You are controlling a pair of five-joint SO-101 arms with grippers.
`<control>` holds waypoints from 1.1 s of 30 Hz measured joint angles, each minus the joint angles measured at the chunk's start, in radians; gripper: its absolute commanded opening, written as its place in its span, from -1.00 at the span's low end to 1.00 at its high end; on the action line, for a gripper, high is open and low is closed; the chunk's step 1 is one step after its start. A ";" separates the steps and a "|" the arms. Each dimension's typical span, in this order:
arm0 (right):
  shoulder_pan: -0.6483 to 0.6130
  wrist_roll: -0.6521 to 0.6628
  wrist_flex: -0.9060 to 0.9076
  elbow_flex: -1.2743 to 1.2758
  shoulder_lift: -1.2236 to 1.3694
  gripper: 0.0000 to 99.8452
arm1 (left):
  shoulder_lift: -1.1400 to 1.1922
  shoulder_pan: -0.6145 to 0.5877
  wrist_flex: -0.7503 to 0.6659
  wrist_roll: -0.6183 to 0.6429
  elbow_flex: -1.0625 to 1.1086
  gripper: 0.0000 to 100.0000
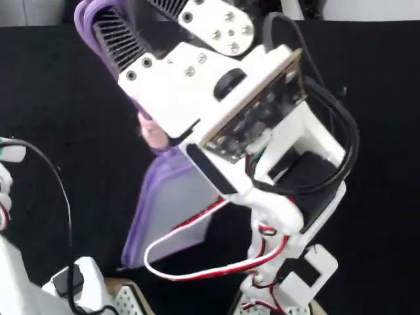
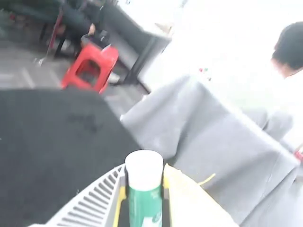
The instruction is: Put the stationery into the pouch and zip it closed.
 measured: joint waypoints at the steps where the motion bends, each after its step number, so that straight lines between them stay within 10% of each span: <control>1: 0.000 0.006 -0.017 0.000 0.000 -0.98 | -0.014 0.000 -0.009 0.000 0.000 -0.94; 14: 0.000 0.072 -0.190 0.034 0.069 -0.98 | -0.060 0.000 -0.023 0.000 -0.017 -0.94; 33: 0.272 0.026 0.404 0.035 0.078 -0.98 | -0.063 -0.002 -0.031 0.000 0.276 -0.94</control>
